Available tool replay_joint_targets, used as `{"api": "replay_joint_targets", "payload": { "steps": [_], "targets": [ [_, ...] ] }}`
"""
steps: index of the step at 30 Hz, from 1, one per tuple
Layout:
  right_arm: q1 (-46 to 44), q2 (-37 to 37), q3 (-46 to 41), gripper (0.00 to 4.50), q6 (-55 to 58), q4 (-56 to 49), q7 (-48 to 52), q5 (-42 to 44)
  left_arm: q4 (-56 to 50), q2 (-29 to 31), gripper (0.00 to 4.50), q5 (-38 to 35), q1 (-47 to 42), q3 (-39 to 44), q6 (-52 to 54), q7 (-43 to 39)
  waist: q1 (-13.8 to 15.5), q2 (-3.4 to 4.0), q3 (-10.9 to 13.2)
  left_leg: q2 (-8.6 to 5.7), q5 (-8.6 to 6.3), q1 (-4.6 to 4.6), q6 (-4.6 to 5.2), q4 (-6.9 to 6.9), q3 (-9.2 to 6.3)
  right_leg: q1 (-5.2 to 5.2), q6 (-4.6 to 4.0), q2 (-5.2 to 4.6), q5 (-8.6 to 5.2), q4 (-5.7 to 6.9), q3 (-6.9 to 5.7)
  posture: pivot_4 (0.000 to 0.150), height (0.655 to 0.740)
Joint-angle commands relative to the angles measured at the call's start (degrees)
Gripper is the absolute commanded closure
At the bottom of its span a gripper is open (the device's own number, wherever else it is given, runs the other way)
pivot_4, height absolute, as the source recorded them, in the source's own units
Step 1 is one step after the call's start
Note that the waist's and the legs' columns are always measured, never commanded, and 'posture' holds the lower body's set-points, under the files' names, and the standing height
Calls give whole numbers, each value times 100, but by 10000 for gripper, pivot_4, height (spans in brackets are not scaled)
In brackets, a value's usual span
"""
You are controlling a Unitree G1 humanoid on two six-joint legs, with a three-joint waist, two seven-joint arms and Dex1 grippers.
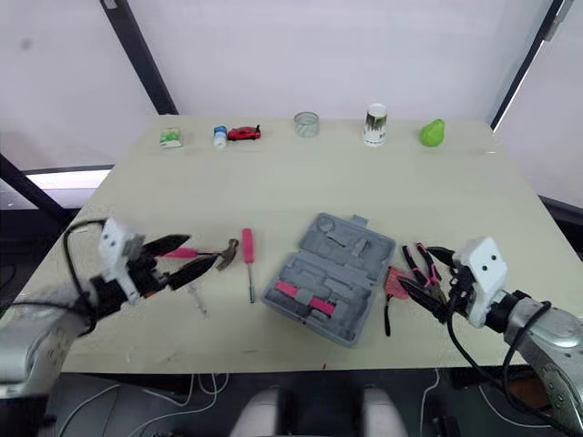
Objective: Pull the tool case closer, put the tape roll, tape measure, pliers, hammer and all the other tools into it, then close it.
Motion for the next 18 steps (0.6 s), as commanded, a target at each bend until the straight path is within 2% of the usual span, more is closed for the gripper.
{"api": "replay_joint_targets", "payload": {
  "steps": [1, 5, 7, 10, 12, 13, 14, 15, 16, 17, 18],
  "targets": [
    [-152, 10, 272, 1277, 254, -132, -248, -148, 784, 71, 0, 319, -675, -535, -189, -662, -26, 0, 0, 0, 0, -2, 0, 0, 1, 0, 0, -1, 0, -1, 2, 1500, 7400],
    [-301, 157, 611, 1277, 435, 123, -468, -396, 1958, -92, 0, 1009, -1751, -1367, -660, -1284, -10, -7, 3, -1, 0, -13, 0, 0, -4, -9, 20, 4, 11, -2, -2, 1500, 7400],
    [-420, 182, 747, 9882, 523, 233, -497, -471, 2410, -190, 0, 1207, -2121, -1611, -837, -1586, -36, -7, 4, -2, 0, -13, 0, 1, 3, -9, 21, 3, 11, -3, 8, 1500, 7400],
    [-886, 180, 1262, 19815, 841, 571, -693, -875, 3659, -596, 6779, 1827, -3073, -2234, -1483, -2169, -27, -10, 6, -1, 0, -10, 1, 1, 0, -7, 22, 4, 12, 0, 5, 1500, 7400],
    [-1120, 211, 1453, 28883, 999, 703, -715, -974, 4309, -790, 15610, 2108, -3459, -2411, -1850, -2351, 9, -10, 6, -4, 1, -14, 2, 9, -7, -6, 20, 6, 13, 2, -3, 1500, 7400],
    [-1234, 212, 1572, 32063, 1069, 754, -735, -1057, 4605, -881, 18966, 2226, -3617, -2475, -2006, -2439, 10, -10, 5, -5, 1, -14, 2, 12, -6, -5, 19, 7, 12, 3, -1, 1500, 7400],
    [-1349, 188, 1725, 38587, 1131, 806, -730, -1167, 4928, -989, 25036, 2360, -3793, -2533, -2207, -2481, 4, -10, 5, -5, 1, -14, 2, 12, -4, -5, 19, 7, 12, 3, 6, 1500, 7400],
    [-1425, 170, 1830, 42862, 1172, 840, -724, -1253, 5181, -1071, 28830, 2459, -3924, -2561, -2366, -2522, -16, -10, 5, -6, 1, -15, 3, 12, -2, -5, 21, 7, 13, 2, 10, 1500, 7400],
    [-1513, 163, 1950, 45000, 1309, 869, -714, -1305, 5469, -1165, 36278, 2559, -4077, -2576, -2514, -2544, -37, -10, 5, -6, 1, -18, 3, 10, -1, -7, 22, 8, 13, -1, 13, 1500, 7400],
    [-1573, 154, 2049, 45000, 1403, 887, -707, -1367, 5716, -1249, 41052, 2651, -4205, -2588, -2630, -2561, -49, -10, 5, -6, -2, -22, 8, 8, -1, -10, 22, 7, 13, -3, 13, 1500, 7400],
    [-1637, 153, 2134, 45000, 1495, 911, -723, -1438, 5953, -1323, 43525, 2765, -4321, -2618, -2772, -2547, -50, -10, 5, -6, -6, -24, 14, 8, -2, -11, 22, 7, 12, -3, 12, 1500, 7400]
  ]
}}
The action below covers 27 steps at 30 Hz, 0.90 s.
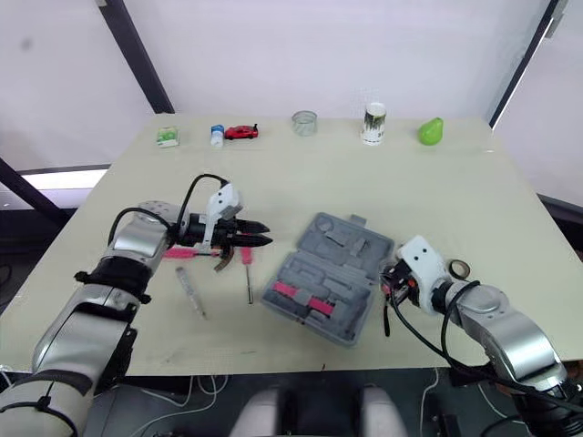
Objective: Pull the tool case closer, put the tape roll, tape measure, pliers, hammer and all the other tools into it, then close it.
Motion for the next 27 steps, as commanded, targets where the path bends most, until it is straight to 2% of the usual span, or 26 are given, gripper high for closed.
{"api": "replay_joint_targets", "payload": {
  "steps": [1, 7, 15, 27],
  "targets": [
    [-294, -61, 304, 45000, 344, -27, -39, -272, 878, -246, 44368, 415, -501, -88, -581, -53, 2, 0, 0, 0, -1, -3, 1, 0, -1, -3, 0, 0, 0, 0, -2, 1500, 7400],
    [-503, 79, 488, 45000, 850, -158, -108, -395, 1782, -631, 44368, 906, -907, -106, -1119, 65, 3, -1, 0, 0, -1, -9, 1, 1, -4, -6, 1, -1, 0, 1, -6, 1500, 7400],
    [-646, -63, 761, 45000, 1362, -352, -24, -466, 2462, -1061, 44368, 1478, -1216, -175, -1406, 516, 5, -1, 0, 0, -1, -11, 1, 2, -8, -6, 2, -1, 1, 2, -9, 1500, 7400],
    [-1213, 192, 1469, 45000, 1694, 83, -94, -794, 2777, -1309, 44368, 1907, -1259, -89, -1571, 679, -6, -1, 0, 0, -1, -13, 1, 3, -13, -6, 2, -1, 1, 3, -16, 1500, 7400]
  ]
}}
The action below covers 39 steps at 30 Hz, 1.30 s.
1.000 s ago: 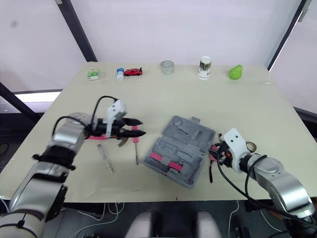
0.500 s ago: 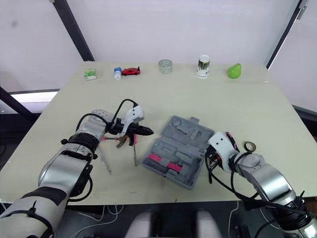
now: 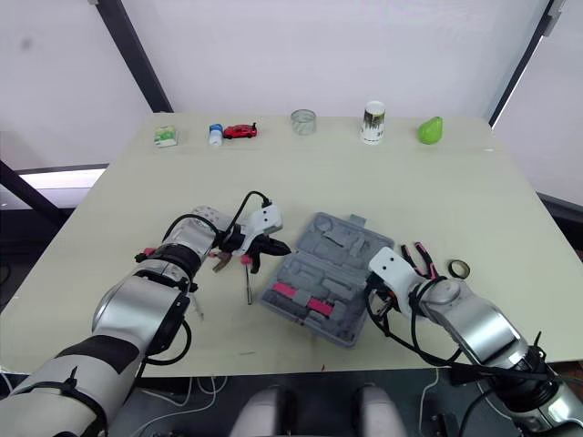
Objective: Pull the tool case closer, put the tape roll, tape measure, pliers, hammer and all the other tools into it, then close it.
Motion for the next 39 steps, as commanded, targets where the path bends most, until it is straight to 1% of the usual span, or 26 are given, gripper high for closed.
{"api": "replay_joint_targets", "payload": {
  "steps": [1, 8, 13, 19, 22, 26, 29, 33, 36, 39],
  "targets": [
    [-210, 135, 197, 45000, -23, 84, 15, -107, 29, -54, 44368, 11, -156, 91, -107, -70, 0, 0, 0, 0, 0, 0, 0, 0, 0, 0, 0, 0, 0, 0, 0, 1500, 7400],
    [-420, 306, 420, 45000, -159, 386, 209, -265, -4, -42, 44368, 42, -76, 114, -101, -369, -17, 0, 0, 0, 0, 0, 0, 0, -3, 0, 0, 1, 0, 1, -2, 1500, 7400],
    [-487, 263, 484, 45000, -389, 557, 500, -304, -108, 122, 44368, 53, 100, 89, -102, -642, -19, 0, 0, 0, 0, 0, 0, 0, -4, 0, 0, 1, 0, 1, -3, 1500, 7400],
    [-712, 289, 633, 45000, -891, 948, 881, -479, -668, 335, 44368, -160, 559, 240, 116, -910, -45, 0, 0, 1, 0, 2, 0, -1, -4, 0, -1, 2, 0, 3, -3, 1500, 7400],
    [-831, 338, 728, 45000, -1146, 1136, 1069, -578, -1449, 475, 44368, -355, 1029, 336, 533, -1041, -58, 2, -1, 2, 0, 5, 0, -1, -3, 0, -1, 2, 0, 5, -1, 1500, 7400],
    [-905, 365, 773, 45000, -1360, 1291, 1272, -681, -2948, 718, 44368, -580, 1844, 400, 1276, -1018, -81, 2, -1, 4, 0, 6, 0, -2, -2, 0, -1, 1, 0, 7, -1, 1500, 7400],
    [-968, 390, 816, 45000, -1599, 1455, 1427, -782, -4133, 871, 44368, -793, 2496, 499, 1930, -871, -103, 3, -2, 5, 0, 8, 0, -3, 1, 1, -1, 0, 0, 9, 1, 1500, 7400],
    [-1102, 472, 898, 45000, -1973, 1735, 1632, -921, -5420, 965, 44368, -1037, 3132, 651, 2755, -580, -122, 3, -3, 6, 0, 11, 0, -2, 1, 2, -1, 0, 0, 11, -1, 1500, 7400],
    [-1164, 530, 897, 45000, -2191, 1938, 1775, -1032, -6170, 1048, 44368, -1142, 3513, 656, 3217, -414, -120, 3, -3, 6, 0, 14, 0, -2, 4, 2, -1, -1, 0, 14, 3, 1500, 7400],
    [-1197, 558, 883, 45000, -2329, 2076, 1894, -1119, -6551, 1086, 44368, -1228, 3716, 677, 3497, -250, -112, 3, -3, 6, 0, 15, -1, -2, 5, 2, -1, -1, 0, 14, 4, 1500, 7400]
  ]
}}
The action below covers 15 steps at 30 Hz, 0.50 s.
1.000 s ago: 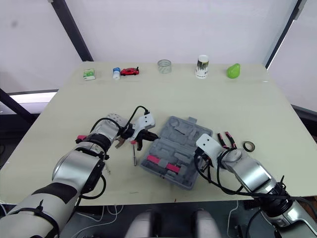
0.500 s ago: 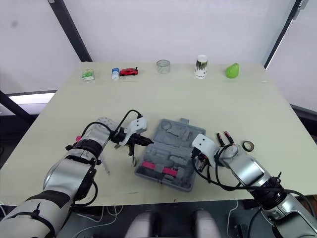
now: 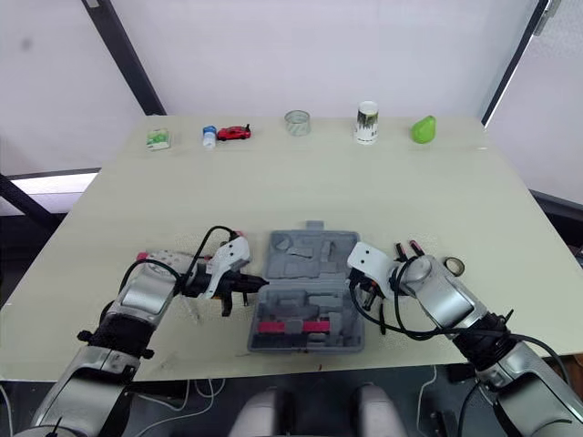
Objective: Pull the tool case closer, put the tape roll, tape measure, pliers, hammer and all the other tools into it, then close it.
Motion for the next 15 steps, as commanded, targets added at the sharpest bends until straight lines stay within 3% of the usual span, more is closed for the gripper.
{"api": "replay_joint_targets", "payload": {
  "steps": [1, 15],
  "targets": [
    [-133, 129, 12, 45000, -335, -1, 207, -46, -665, -37, 44368, -261, 135, -41, 245, 137, 6, 0, 0, 0, 0, 0, 0, 0, 0, 0, 0, 0, 0, 0, 0, 1500, 7400],
    [80, 82, -157, 45000, -631, 96, 503, -296, -1133, -68, 44368, -403, 467, -185, 445, 655, 104, 0, 0, 0, 0, 6, 0, 0, 9, 1, 0, 0, 0, 0, 7, 1500, 7400]
  ]
}}
